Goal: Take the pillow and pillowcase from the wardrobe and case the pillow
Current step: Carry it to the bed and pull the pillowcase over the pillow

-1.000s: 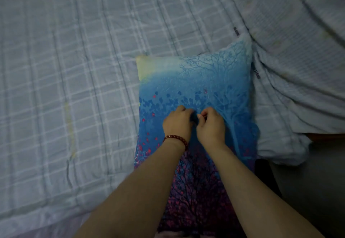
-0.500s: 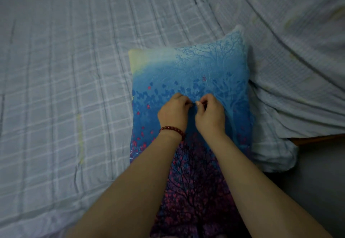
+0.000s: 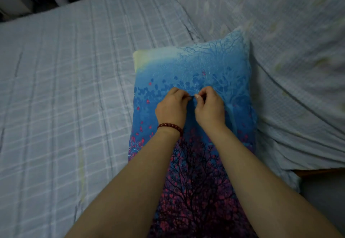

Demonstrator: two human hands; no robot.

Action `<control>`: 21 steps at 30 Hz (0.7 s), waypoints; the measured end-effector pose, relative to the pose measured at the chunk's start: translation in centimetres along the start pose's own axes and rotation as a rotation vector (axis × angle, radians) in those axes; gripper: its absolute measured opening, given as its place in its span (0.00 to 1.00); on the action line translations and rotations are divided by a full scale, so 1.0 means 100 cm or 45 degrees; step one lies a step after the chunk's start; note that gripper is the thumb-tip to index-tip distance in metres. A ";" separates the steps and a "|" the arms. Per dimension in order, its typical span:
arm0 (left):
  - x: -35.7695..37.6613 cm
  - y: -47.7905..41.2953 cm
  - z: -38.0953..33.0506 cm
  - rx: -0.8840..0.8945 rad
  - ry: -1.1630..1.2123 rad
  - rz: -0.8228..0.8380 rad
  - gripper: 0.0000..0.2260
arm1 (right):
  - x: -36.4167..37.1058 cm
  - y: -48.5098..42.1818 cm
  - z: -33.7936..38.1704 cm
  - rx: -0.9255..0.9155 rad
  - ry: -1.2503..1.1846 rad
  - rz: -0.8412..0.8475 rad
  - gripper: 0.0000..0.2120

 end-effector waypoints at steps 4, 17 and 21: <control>0.003 -0.021 -0.008 0.016 -0.024 -0.018 0.07 | 0.001 -0.025 -0.004 -0.027 -0.022 0.000 0.03; 0.048 -0.102 -0.048 -0.210 0.045 -0.131 0.07 | 0.002 -0.137 -0.041 -0.127 -0.143 0.224 0.03; 0.075 -0.129 -0.045 -0.290 0.030 -0.111 0.07 | 0.016 -0.169 -0.066 -0.119 -0.136 0.322 0.04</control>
Point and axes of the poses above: each hand's wrist, its own y-axis away from the middle knuckle, its own x-axis out of the palm, z = x × y, the point moved 2 cm from there along -y, towards the middle knuckle, and after that the axes turned 11 degrees about -x, right-handed, at the moved point
